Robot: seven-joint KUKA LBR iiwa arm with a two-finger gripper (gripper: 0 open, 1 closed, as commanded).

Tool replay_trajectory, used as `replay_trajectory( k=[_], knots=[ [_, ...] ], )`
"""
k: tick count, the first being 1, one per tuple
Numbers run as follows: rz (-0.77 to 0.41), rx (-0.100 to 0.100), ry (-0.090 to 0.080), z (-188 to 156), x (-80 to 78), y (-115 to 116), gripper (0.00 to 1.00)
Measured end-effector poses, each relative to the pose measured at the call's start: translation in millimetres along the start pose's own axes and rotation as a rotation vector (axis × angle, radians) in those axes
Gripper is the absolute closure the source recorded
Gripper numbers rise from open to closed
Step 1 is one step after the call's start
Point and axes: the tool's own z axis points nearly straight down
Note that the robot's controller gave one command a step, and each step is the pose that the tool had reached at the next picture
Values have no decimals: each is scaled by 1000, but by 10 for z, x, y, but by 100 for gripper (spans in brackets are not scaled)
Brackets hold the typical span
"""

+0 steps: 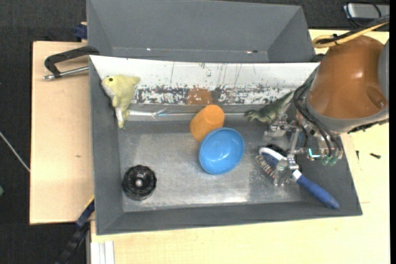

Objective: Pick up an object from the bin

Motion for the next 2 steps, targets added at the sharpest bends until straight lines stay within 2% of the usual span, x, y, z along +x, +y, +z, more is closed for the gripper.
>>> replay_trajectory(
  k=[1, 2],
  knots=[
    [47, 0, -10, 1048, -251, -441, 0],
    [45, 1, -17, 1011, -270, -428, 100]
  ],
)
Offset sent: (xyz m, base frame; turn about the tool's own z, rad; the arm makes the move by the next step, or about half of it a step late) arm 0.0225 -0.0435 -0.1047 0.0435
